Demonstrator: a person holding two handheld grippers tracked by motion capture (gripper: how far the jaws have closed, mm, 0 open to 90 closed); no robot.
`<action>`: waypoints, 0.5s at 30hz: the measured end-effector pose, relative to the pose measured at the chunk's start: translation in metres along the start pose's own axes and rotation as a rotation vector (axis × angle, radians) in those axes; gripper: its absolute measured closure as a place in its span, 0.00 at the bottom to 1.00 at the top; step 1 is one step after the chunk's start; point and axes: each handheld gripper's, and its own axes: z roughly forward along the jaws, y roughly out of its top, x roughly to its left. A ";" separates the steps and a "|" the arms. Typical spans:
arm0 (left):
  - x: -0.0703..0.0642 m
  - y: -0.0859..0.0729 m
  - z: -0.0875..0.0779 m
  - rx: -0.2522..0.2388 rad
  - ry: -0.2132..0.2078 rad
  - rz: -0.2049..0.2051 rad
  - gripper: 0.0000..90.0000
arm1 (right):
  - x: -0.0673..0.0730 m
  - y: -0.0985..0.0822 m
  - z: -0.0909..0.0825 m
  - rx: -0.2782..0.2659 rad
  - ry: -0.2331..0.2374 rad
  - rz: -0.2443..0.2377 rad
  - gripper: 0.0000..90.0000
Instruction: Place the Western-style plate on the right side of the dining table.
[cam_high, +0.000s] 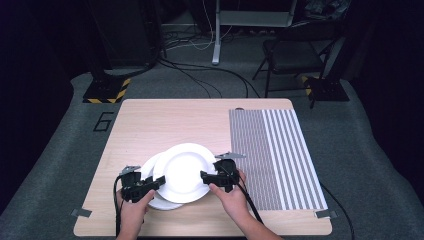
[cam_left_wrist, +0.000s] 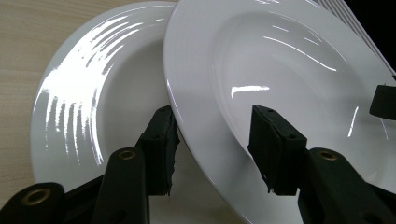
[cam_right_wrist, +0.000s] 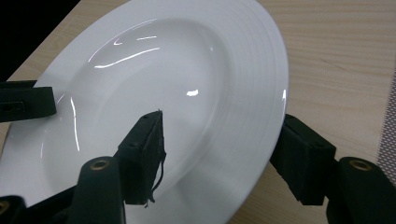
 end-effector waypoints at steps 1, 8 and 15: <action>0.000 0.000 0.000 0.000 0.000 0.000 0.58 | 0.001 0.000 0.000 0.001 0.002 -0.001 0.37; -0.006 -0.002 -0.001 -0.013 0.028 0.001 0.58 | 0.003 -0.001 0.000 0.010 -0.008 0.015 0.35; -0.012 -0.002 -0.003 -0.021 0.041 -0.003 0.58 | 0.002 -0.001 -0.001 0.019 -0.010 0.055 0.35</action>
